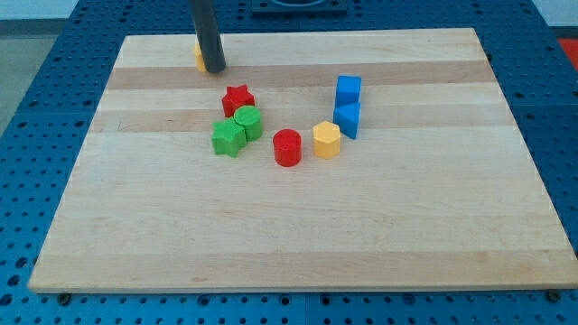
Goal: Move the yellow heart towards top left
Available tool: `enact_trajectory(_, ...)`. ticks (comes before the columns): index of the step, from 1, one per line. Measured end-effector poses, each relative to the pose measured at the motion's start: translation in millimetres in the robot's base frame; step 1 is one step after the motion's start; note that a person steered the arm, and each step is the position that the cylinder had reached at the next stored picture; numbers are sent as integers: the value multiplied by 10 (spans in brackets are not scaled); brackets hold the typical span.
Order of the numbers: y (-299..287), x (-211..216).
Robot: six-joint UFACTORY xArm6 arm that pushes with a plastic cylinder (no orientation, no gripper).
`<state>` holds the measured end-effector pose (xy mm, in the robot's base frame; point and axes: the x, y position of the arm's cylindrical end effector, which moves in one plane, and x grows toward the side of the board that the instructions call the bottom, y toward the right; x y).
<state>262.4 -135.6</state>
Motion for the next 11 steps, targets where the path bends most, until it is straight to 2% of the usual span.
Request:
enact_trajectory(5,-241,-682)
enact_trajectory(7,-333,-623)
enact_trajectory(9,-799,-624)
enact_trajectory(10,-861,-624)
enact_trajectory(11,-658,-624)
